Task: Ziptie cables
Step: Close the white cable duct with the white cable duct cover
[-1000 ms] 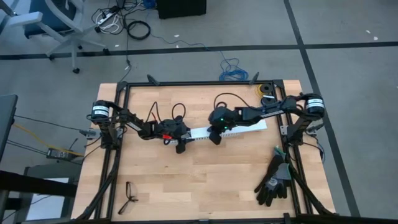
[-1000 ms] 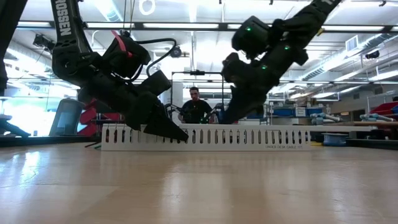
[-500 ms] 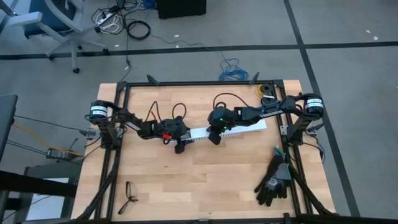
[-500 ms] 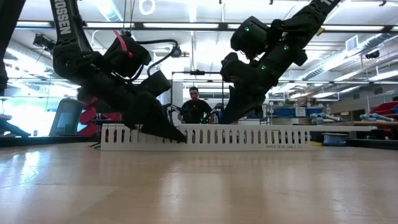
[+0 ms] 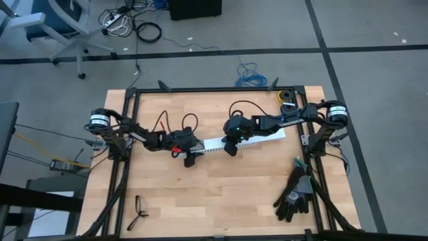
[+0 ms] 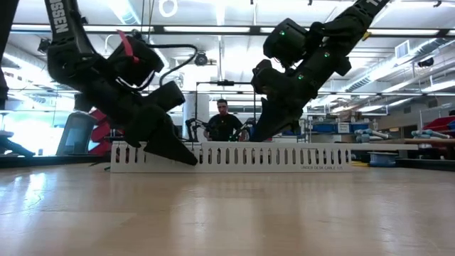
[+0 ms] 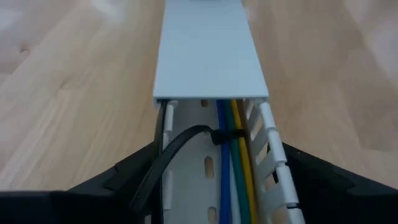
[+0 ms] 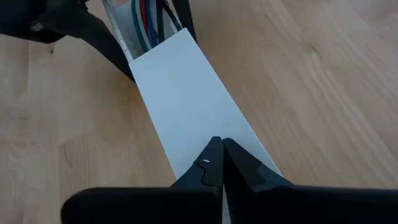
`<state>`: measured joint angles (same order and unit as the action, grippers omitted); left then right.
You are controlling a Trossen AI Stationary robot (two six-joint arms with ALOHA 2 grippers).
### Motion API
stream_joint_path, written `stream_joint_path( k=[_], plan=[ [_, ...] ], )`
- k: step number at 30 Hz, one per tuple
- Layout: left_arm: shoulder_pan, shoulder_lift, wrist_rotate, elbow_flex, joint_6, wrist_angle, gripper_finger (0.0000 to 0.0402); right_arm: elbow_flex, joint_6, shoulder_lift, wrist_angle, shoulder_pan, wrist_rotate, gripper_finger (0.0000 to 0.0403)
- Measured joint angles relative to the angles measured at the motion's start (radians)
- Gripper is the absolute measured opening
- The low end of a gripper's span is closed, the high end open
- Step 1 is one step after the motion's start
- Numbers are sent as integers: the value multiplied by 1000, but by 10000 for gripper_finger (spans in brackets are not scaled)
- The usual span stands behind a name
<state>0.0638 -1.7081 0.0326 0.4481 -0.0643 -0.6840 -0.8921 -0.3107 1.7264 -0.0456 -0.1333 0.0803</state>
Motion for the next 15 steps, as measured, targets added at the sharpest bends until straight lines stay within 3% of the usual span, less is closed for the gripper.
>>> stream_joint_path(
  k=[15],
  plan=[
    [-13,3,23,-105,-70,-174,295,2,5,1,8,0,0,0]
  ],
)
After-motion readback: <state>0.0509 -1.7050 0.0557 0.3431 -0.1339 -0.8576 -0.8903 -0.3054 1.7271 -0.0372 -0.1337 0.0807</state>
